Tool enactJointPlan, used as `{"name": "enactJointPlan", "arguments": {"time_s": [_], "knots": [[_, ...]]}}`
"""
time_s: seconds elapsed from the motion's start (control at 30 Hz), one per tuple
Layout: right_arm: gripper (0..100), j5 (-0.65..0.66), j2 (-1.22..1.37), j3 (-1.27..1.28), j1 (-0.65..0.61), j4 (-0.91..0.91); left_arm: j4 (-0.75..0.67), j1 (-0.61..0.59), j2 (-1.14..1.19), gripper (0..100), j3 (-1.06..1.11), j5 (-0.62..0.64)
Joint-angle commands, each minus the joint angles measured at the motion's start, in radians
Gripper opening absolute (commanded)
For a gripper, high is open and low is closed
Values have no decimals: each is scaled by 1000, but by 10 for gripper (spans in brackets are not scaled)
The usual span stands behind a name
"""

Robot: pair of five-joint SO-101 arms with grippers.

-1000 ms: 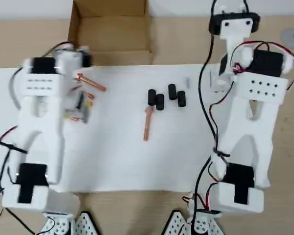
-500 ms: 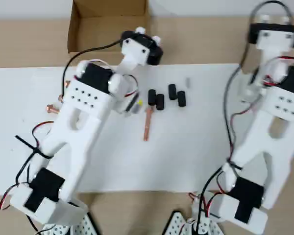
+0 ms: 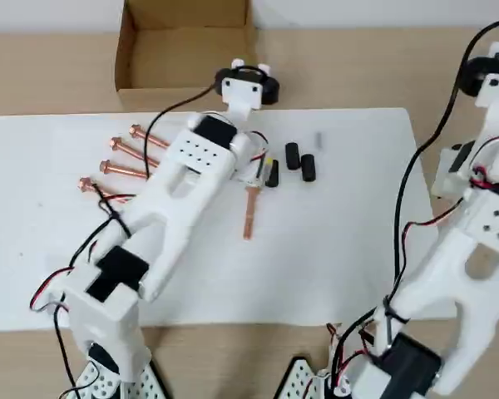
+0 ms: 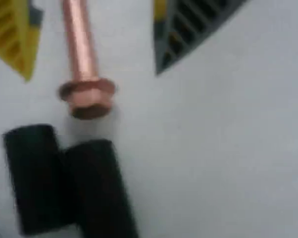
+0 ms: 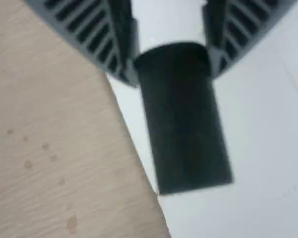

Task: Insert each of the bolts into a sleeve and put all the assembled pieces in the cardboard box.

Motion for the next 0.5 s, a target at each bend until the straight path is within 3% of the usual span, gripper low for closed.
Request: {"name": "enactJointPlan", "arguments": {"time_s": [0.0, 0.47], "knots": [[11, 14, -48, 30, 10, -32, 57, 54, 1, 175, -100, 20], [11, 21, -53, 39, 8, -37, 282, 72, 96, 175, -109, 114]]}}
